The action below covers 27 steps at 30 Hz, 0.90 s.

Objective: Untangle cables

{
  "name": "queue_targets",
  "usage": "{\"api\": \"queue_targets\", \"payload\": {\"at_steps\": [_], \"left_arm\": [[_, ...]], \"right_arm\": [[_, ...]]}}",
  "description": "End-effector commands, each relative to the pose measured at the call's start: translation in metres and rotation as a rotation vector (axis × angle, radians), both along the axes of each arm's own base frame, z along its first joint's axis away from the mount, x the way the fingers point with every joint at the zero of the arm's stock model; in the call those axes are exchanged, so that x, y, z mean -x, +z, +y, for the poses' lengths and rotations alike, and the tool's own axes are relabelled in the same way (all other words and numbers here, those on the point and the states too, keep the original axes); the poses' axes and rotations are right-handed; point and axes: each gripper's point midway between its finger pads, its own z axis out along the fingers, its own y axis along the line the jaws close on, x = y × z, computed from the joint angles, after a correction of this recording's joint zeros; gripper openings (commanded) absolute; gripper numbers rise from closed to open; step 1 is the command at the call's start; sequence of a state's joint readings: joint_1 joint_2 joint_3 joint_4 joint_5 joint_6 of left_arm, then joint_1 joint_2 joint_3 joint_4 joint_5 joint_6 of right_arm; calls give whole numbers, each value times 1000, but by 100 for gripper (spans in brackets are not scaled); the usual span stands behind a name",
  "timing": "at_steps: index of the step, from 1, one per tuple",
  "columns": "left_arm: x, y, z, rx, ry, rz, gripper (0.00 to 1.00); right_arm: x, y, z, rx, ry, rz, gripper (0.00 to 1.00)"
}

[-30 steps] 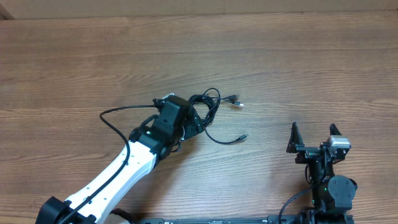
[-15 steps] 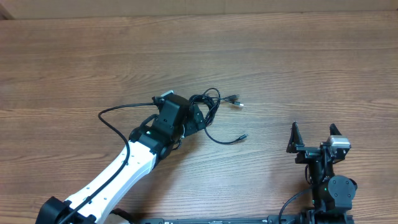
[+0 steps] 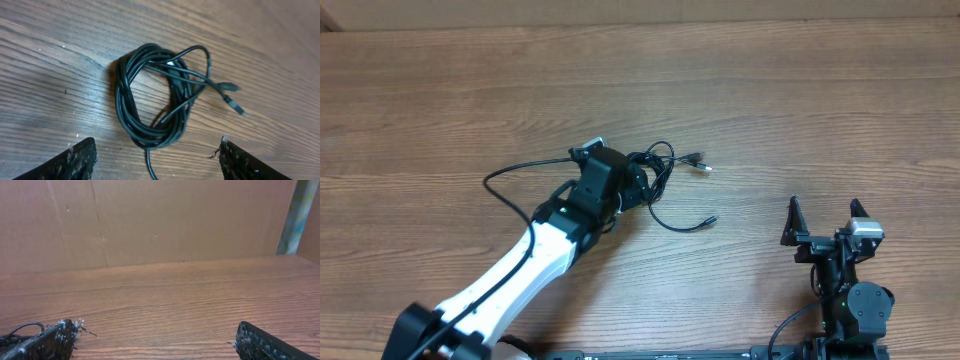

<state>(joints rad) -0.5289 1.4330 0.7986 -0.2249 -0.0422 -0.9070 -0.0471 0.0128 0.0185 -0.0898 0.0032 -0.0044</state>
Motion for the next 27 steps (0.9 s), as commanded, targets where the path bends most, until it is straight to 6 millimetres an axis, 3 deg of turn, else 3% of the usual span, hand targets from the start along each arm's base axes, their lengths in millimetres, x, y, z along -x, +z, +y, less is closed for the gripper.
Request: {"api": "queue_targets", "payload": {"at_steps": [1, 4, 8, 11, 19, 24, 27], "left_arm": [[-7, -21, -2, -37, 1, 28, 79], [-12, -37, -5, -47, 1, 43, 80], [-18, -46, -8, -42, 1, 36, 69], [-21, -50, -10, -41, 1, 32, 68], [-15, -78, -6, -81, 0, 100, 56], [-10, -92, -5, -95, -5, 137, 42], [-8, -96, -4, -105, -5, 152, 42]], "right_arm": [[0, -1, 0, 8, 0, -6, 100], [0, -1, 0, 8, 0, -5, 100], [0, -1, 0, 8, 0, -6, 100], [0, -1, 0, 8, 0, -6, 100], [0, -1, 0, 8, 0, -6, 100], [0, -1, 0, 8, 0, -6, 100], [0, -1, 0, 8, 0, -5, 100]]}}
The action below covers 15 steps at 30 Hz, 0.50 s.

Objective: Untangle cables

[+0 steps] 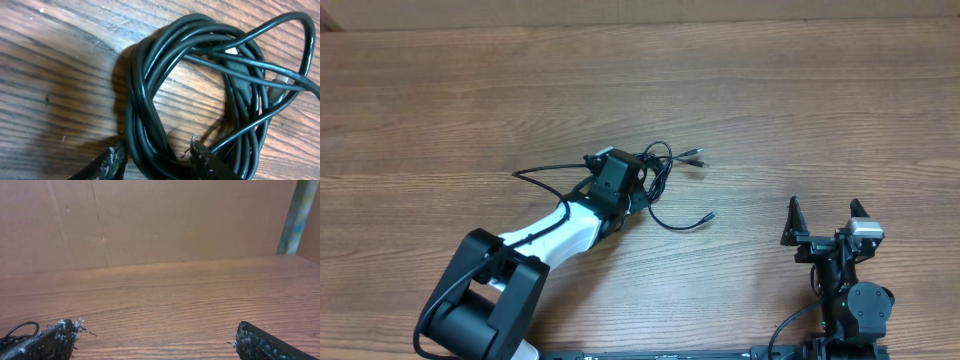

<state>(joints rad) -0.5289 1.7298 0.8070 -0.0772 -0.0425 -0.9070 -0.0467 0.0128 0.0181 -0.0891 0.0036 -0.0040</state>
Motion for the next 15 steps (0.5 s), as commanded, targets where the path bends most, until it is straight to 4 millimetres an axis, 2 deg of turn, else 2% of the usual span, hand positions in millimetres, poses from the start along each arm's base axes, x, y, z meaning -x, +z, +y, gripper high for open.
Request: {"api": "queue_targets", "payload": {"at_steps": [1, 4, 6, 8, 15], "left_arm": [[5, -14, 3, -36, -6, 38, 41], [7, -15, 4, -43, -11, 46, 34], [7, -15, 4, -42, -15, 47, 18], [8, -15, 2, -31, -23, 53, 6], [21, -20, -3, -6, -55, 111, 4]], "right_arm": [[0, -1, 0, 9, 0, -5, 100], [0, -1, 0, 9, 0, -5, 100], [0, -1, 0, 9, 0, -5, 100], [0, -1, 0, 9, 0, -5, 100], [0, -1, 0, 9, 0, -5, 100]]}}
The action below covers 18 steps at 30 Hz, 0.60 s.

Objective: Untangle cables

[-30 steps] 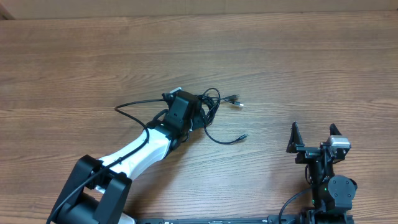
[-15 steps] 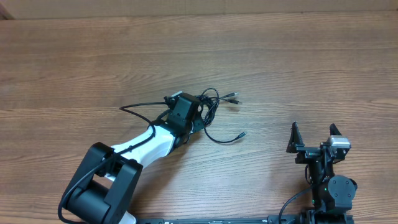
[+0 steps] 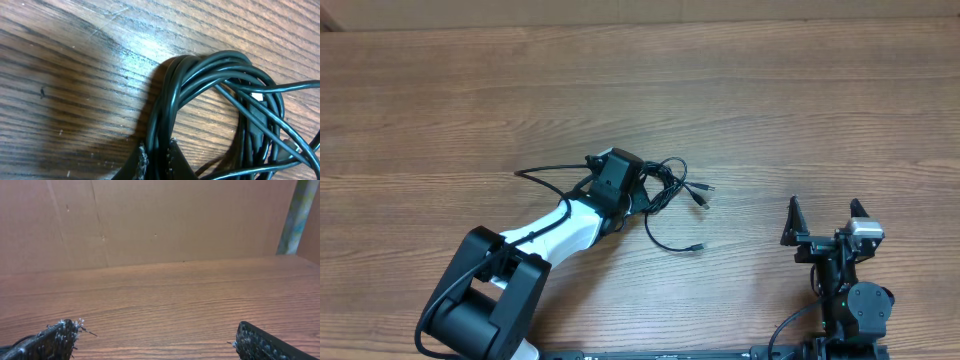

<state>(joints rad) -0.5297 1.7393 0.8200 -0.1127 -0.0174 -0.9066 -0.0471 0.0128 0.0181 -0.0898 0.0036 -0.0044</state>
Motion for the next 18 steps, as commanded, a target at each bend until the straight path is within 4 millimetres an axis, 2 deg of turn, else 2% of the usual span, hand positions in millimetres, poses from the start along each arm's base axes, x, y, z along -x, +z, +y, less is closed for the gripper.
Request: {"api": "queue_targets", "payload": {"at_steps": [1, 18], "left_arm": [[16, -16, 0, -10, -41, 77, 4], [31, -21, -1, 6, -55, 150, 4]], "right_arm": [[0, -1, 0, 8, 1, -6, 100], [0, -1, 0, 8, 1, -6, 100]]}}
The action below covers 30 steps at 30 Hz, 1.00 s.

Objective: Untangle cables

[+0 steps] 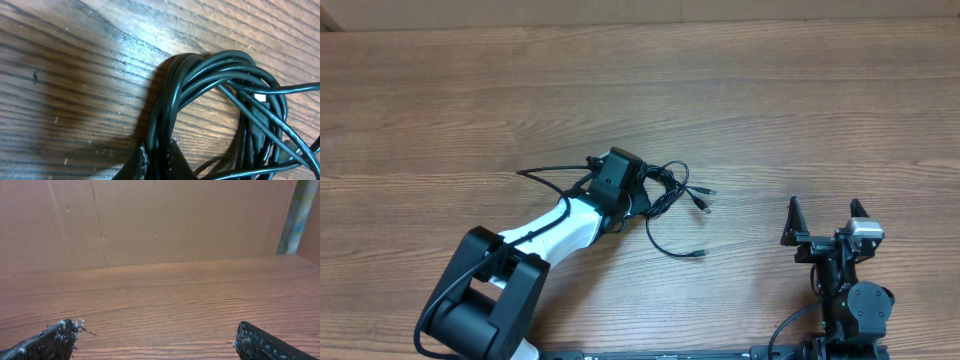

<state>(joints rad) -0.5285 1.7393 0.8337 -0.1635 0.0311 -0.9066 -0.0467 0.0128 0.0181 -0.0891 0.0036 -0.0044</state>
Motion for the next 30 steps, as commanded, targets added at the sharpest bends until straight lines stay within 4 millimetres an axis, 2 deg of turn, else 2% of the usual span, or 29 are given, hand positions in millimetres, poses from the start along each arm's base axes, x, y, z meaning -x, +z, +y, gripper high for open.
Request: {"api": "queue_targets", "payload": {"at_steps": [1, 11, 30], "left_arm": [[24, -20, 3, -13, -30, 104, 4], [45, -27, 6, -14, -50, 200, 4], [50, -27, 5, -5, -50, 225, 4]], "right_arm": [[0, -1, 0, 8, 0, -5, 100], [0, -1, 0, 8, 0, -5, 100], [0, -1, 0, 8, 0, -5, 100]]}}
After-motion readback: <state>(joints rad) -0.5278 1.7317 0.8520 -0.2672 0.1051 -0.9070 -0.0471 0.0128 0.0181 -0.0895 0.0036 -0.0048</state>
